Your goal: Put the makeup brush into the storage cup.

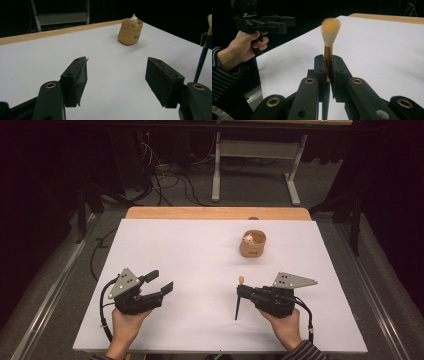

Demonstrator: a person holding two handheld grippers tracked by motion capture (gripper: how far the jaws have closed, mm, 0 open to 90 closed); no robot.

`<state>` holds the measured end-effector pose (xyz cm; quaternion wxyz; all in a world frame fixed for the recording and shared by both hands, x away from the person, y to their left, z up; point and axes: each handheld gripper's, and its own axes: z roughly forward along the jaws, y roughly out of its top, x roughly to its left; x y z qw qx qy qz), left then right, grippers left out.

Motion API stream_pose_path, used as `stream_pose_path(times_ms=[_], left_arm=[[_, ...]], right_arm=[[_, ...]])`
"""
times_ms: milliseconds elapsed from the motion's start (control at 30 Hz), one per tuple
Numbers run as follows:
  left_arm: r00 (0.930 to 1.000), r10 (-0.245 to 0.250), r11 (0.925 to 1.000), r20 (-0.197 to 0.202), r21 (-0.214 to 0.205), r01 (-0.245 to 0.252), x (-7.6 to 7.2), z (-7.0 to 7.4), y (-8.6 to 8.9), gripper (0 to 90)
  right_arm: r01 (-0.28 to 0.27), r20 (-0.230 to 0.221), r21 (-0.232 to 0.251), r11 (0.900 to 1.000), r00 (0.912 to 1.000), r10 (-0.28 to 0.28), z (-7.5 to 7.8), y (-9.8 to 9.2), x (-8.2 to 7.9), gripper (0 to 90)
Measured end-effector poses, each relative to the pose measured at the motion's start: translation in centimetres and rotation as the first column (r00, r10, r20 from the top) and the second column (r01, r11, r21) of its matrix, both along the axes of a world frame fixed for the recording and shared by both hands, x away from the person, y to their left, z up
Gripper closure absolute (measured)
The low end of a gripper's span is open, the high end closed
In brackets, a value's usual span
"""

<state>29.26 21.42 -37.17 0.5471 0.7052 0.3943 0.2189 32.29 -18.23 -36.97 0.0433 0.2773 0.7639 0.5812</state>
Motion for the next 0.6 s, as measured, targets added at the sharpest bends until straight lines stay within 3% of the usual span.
stream_pose_path(times_ms=[233, 600], left_arm=[[0.9993, 0.037, 0.9987, 0.008, 0.034, -0.038, 0.1, -1.1, 0.1, 32.4], [0.9981, 0.06, 0.998, 0.009, 0.02, -0.061, 0.0, -1.5, 0.6, 30.3]], right_arm=[[-0.002, -0.001, -0.007, 1.0, 1.0, 0.002, 0.1, -0.2, 0.1, 86.2], [0.007, 0.005, -0.017, 0.9998, 1.0, -0.006, 0.4, -0.4, 0.1, 86.2]])
